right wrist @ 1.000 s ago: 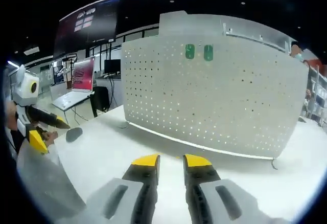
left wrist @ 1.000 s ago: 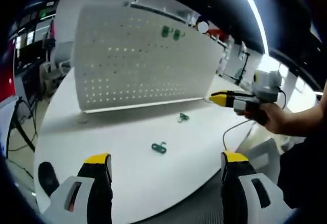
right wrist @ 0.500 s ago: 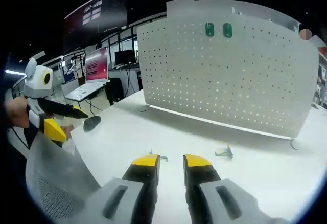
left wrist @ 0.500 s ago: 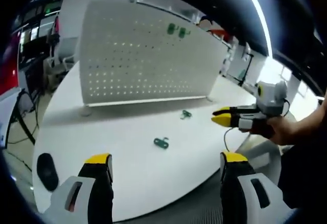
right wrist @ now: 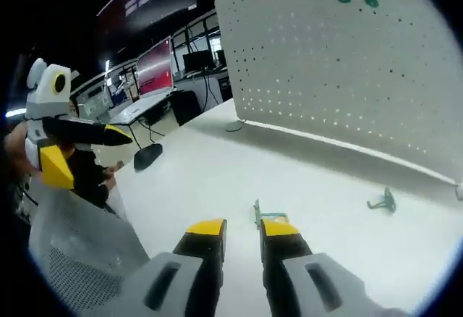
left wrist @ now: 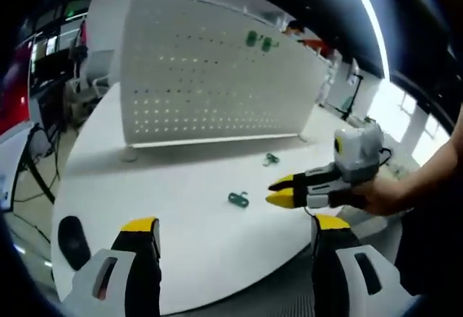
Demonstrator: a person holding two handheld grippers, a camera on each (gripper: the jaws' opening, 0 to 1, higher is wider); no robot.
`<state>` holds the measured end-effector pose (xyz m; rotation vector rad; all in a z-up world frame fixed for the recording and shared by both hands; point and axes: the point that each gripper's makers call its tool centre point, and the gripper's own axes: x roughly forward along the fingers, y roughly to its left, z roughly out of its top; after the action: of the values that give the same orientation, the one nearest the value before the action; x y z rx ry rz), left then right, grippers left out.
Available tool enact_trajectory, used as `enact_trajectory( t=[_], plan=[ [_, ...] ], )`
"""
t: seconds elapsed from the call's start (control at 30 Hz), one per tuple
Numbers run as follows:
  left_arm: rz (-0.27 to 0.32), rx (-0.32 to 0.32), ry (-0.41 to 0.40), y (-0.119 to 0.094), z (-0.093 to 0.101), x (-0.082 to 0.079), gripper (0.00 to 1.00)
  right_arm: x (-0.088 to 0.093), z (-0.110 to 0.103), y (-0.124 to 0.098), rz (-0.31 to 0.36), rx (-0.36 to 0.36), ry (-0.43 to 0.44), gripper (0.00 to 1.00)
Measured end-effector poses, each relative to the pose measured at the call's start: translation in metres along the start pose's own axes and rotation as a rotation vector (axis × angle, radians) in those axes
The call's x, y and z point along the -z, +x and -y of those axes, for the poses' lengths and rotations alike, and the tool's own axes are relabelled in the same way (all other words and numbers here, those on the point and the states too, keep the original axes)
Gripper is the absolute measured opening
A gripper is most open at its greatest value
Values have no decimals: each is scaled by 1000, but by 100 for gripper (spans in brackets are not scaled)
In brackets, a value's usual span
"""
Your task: Insert the hook assembly into the mounting plate slot until the hook locks in place.
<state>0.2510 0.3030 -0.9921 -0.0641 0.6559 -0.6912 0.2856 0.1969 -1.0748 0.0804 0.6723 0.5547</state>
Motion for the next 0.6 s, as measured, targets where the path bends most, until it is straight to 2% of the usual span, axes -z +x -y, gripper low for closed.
enact_trajectory(
  t=[0.17,0.3,0.37,0.6],
  plan=[
    [-9,-1,-10,2,-5,1,87,12,-2,28,-55,-13,51,15],
    [-23,-3,-15,4,-9,4,86,24,11,38,-93,27,117,15],
    [-26,-3,-20,5,-10,4,86,25,17,40,-88,49,162,15],
    [-39,0,-34,9,-15,7,85,12,46,41,-65,125,152,16]
  ],
)
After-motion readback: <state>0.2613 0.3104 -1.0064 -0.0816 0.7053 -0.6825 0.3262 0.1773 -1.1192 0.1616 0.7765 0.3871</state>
